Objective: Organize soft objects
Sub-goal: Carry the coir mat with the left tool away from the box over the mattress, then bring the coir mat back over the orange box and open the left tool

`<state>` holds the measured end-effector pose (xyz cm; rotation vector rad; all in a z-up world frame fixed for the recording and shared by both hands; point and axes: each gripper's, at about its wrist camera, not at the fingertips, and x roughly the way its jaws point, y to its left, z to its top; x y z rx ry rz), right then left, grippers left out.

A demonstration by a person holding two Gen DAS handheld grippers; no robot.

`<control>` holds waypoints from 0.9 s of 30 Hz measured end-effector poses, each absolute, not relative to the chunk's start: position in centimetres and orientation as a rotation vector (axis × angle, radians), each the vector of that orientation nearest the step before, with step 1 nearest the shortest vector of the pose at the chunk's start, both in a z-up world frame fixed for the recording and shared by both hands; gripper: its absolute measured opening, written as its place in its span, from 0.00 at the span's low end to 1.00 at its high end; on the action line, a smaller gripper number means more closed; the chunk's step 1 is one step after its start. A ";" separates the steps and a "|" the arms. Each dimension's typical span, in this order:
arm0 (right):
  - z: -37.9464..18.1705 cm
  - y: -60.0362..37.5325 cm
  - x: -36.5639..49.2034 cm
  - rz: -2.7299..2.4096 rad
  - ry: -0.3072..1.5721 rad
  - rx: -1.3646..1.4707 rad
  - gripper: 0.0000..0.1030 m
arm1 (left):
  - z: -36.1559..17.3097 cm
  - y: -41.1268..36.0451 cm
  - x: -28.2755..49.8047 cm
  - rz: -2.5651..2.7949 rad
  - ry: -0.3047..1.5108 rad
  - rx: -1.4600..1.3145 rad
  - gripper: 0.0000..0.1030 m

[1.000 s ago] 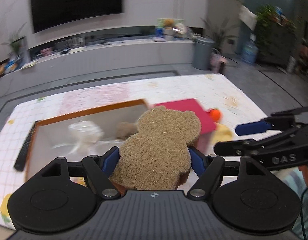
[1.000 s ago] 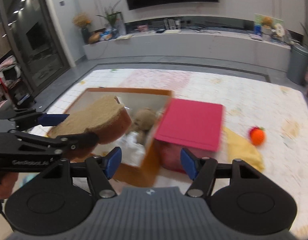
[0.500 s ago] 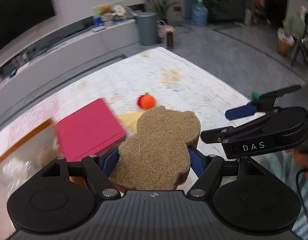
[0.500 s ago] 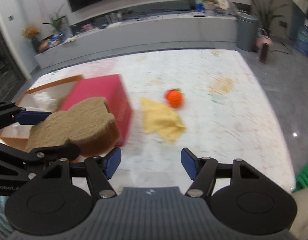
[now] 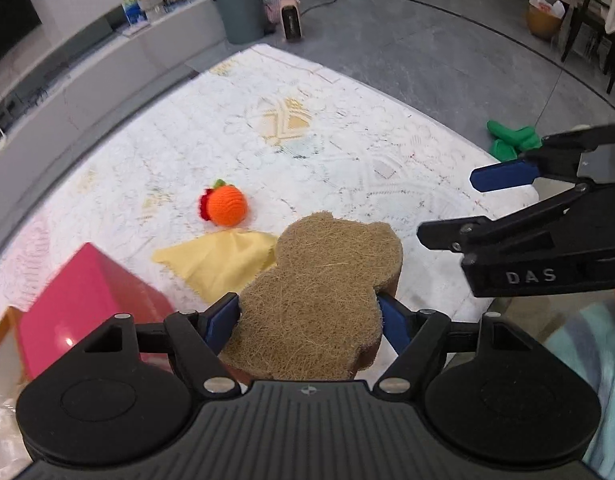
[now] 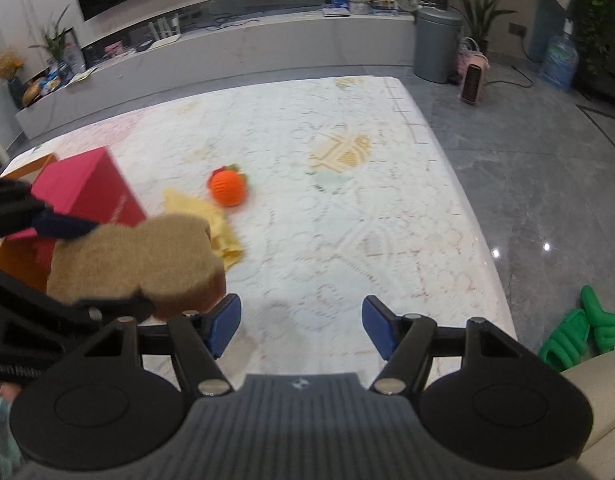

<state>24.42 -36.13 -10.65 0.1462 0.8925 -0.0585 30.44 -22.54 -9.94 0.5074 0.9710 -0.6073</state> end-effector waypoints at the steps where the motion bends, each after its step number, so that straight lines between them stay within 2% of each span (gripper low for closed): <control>1: -11.0 -36.6 24.8 -0.075 0.889 0.159 0.65 | -10.2 -22.9 30.8 -0.607 0.978 0.498 0.86; 11: -13.6 -39.7 27.3 -0.120 0.803 0.341 0.65 | -13.9 -25.5 33.5 -0.584 1.016 0.570 0.86; 19: -14.7 -40.4 28.5 -0.126 0.758 0.382 0.65 | -15.1 -25.8 35.9 -0.537 1.054 0.564 0.88; 22: -15.1 -40.6 28.6 -0.119 0.755 0.385 0.65 | -14.9 -25.7 35.7 -0.540 1.031 0.549 0.85; 23: -15.2 -40.6 28.6 -0.116 0.758 0.386 0.65 | -14.8 -25.6 35.4 -0.547 1.018 0.554 0.81; 27: -15.4 -40.9 28.4 -0.113 0.755 0.395 0.65 | -13.1 -24.8 33.9 -0.544 0.927 0.521 0.80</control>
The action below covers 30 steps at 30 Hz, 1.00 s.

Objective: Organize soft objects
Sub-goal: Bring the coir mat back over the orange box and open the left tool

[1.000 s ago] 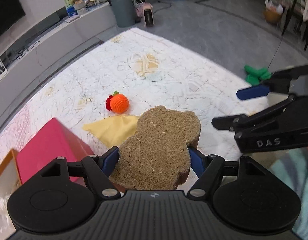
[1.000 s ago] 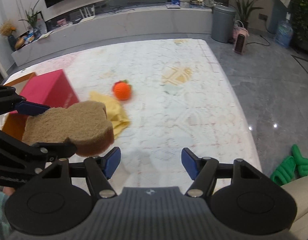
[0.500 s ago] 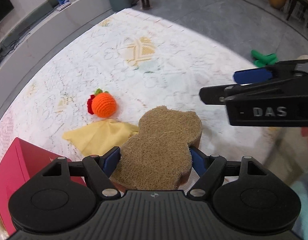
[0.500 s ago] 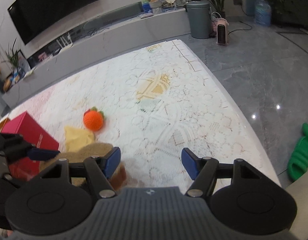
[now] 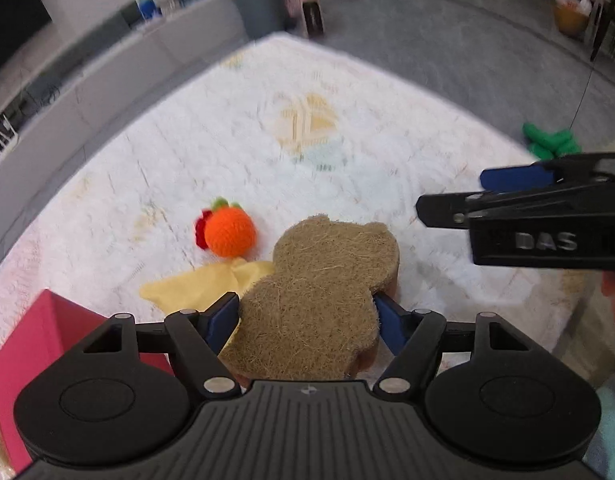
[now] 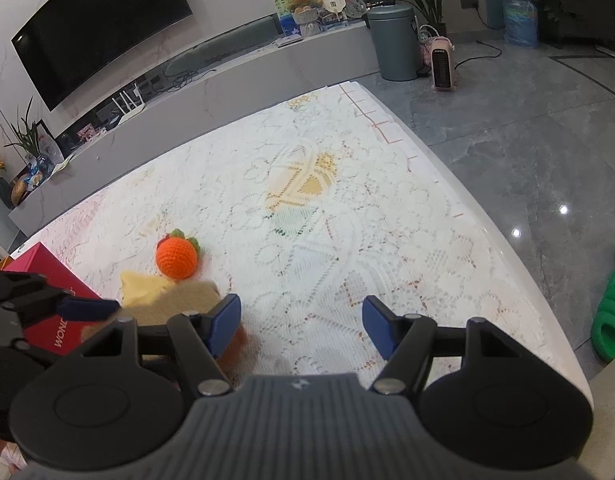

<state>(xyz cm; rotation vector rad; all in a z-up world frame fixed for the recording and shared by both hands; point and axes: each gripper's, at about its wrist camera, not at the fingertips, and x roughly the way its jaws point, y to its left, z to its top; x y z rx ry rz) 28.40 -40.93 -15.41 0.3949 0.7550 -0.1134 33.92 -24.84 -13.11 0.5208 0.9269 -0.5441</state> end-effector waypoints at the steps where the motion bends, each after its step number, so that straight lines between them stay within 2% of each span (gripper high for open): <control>1: -15.3 -41.0 28.2 -0.116 0.747 0.397 0.65 | -12.3 -24.3 33.3 -0.558 0.909 0.487 0.80; 6: -14.9 -40.7 27.9 -0.108 0.748 0.387 0.65 | -8.9 -21.5 30.9 -0.540 0.804 0.475 0.80; 13: -12.3 -36.8 27.6 -0.018 0.731 0.293 0.65 | -4.6 -13.4 30.6 -0.393 0.756 0.403 0.80; 25: -10.1 -29.2 27.9 0.128 0.727 0.158 0.66 | -4.5 -0.5 33.4 -0.020 0.808 0.215 0.81; 30: -9.9 -28.0 27.9 0.137 0.737 0.131 0.66 | -5.6 1.7 33.8 0.048 0.846 0.177 0.87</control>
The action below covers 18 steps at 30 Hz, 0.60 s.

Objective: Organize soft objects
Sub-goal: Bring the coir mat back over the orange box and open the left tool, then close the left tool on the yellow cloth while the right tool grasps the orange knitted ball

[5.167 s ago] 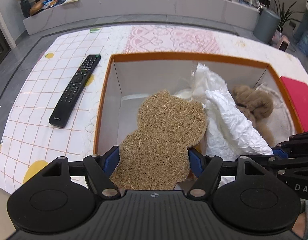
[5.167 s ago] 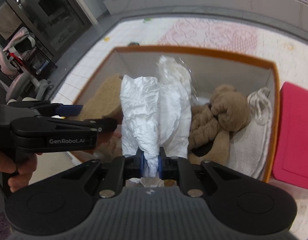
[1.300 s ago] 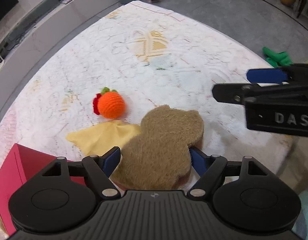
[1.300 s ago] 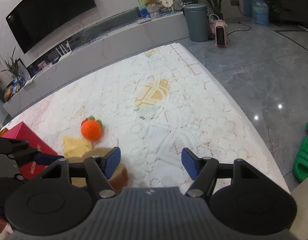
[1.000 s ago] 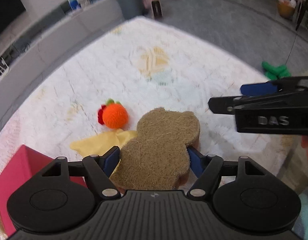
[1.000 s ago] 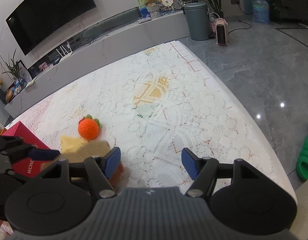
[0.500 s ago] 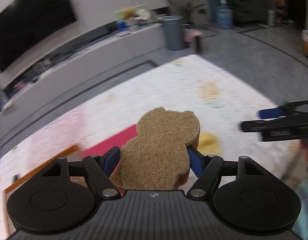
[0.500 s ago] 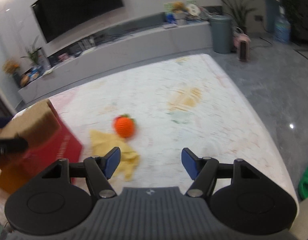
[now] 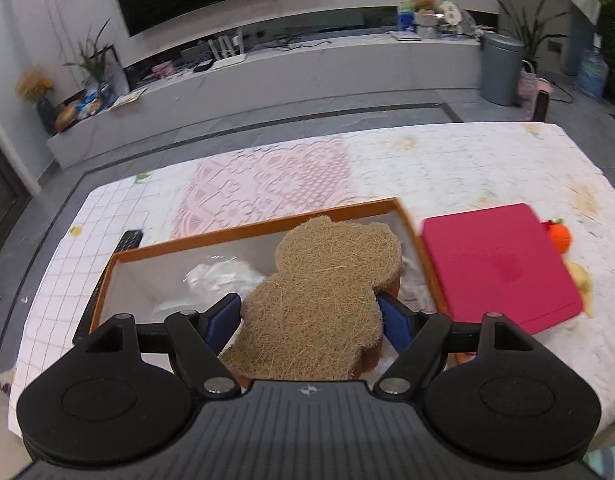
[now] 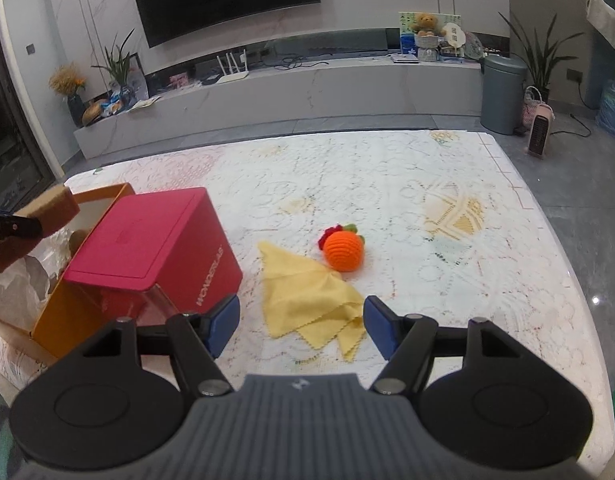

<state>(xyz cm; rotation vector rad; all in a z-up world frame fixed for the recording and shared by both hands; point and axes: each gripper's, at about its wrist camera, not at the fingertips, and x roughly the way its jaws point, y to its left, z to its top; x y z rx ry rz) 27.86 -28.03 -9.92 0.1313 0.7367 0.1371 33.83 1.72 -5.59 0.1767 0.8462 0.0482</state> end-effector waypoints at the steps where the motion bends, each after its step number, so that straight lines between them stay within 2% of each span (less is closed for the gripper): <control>1: -9.8 -27.8 27.9 0.139 0.737 0.126 0.66 | -5.7 1.8 34.0 0.059 0.852 0.165 0.87; 5: -9.7 -27.4 27.9 0.144 0.743 0.114 0.66 | -4.9 2.7 32.8 0.060 0.843 0.164 0.91; 10: -9.7 -27.3 28.1 0.135 0.753 0.105 0.66 | -3.8 3.5 32.2 0.059 0.791 0.143 0.91; 14: -9.9 -27.4 28.3 0.137 0.763 0.099 0.66 | -2.5 1.5 31.3 -0.040 0.759 0.165 0.81; 18: -10.3 -28.0 29.0 0.126 0.791 0.098 0.66 | -1.5 -2.8 30.7 -0.178 0.720 0.235 0.79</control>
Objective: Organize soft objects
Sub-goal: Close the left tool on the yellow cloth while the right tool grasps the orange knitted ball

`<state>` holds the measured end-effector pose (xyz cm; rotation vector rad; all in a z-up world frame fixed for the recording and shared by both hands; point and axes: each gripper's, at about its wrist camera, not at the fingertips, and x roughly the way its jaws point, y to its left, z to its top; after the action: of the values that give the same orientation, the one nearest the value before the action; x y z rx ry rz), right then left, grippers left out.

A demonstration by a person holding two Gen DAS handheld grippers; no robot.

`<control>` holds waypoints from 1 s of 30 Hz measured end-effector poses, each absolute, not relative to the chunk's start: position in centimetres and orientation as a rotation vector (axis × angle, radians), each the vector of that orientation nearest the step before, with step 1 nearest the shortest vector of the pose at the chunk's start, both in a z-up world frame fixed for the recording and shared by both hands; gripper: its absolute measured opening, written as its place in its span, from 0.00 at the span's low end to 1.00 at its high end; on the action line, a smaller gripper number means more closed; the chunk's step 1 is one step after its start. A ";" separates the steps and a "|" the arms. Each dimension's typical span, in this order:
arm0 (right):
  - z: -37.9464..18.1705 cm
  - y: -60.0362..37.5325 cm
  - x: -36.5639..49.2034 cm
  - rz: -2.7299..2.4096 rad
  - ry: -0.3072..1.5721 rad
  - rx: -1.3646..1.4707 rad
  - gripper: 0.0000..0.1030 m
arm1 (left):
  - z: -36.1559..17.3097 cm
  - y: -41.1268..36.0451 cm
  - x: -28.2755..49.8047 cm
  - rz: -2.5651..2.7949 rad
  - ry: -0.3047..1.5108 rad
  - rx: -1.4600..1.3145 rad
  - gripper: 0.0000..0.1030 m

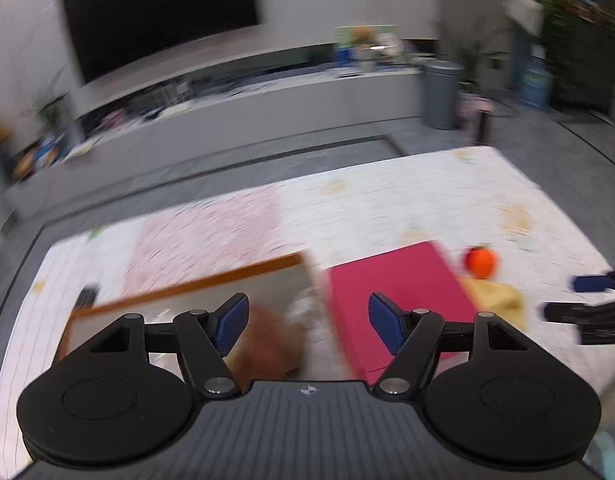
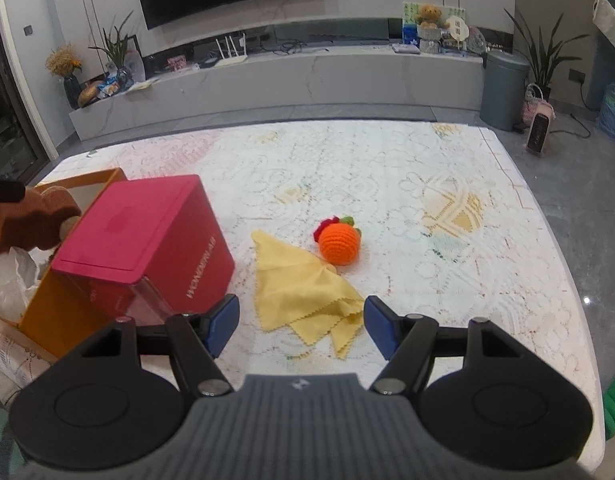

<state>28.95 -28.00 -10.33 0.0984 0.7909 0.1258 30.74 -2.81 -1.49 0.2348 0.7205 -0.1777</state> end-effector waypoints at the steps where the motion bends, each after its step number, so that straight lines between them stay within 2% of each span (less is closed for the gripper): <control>1: -10.4 -28.2 29.1 0.126 0.797 0.099 0.66 | -1.3 -4.0 30.7 -0.217 0.714 0.256 0.79; 6: -10.5 -29.5 29.3 0.122 0.810 0.081 0.66 | -1.9 -9.7 31.2 -0.363 0.719 0.380 0.79; 14: -11.1 -32.3 30.3 0.109 0.846 0.042 0.66 | -6.6 -17.8 33.5 -0.495 0.825 0.525 0.79; 22: -12.9 -34.9 31.2 0.090 0.881 -0.029 0.64 | -11.6 -21.2 37.2 -0.465 0.965 0.399 0.81; 24: -13.5 -35.4 31.6 0.088 0.889 -0.040 0.58 | -12.6 -21.8 38.0 -0.434 0.989 0.387 0.81; 30: -15.3 -36.3 33.1 0.086 0.923 -0.057 0.56 | -15.9 -22.8 39.7 -0.363 1.042 0.348 0.85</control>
<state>33.05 -36.33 -15.30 -0.0569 0.9225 0.0857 39.74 -22.83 -15.86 0.3477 1.0417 -0.3633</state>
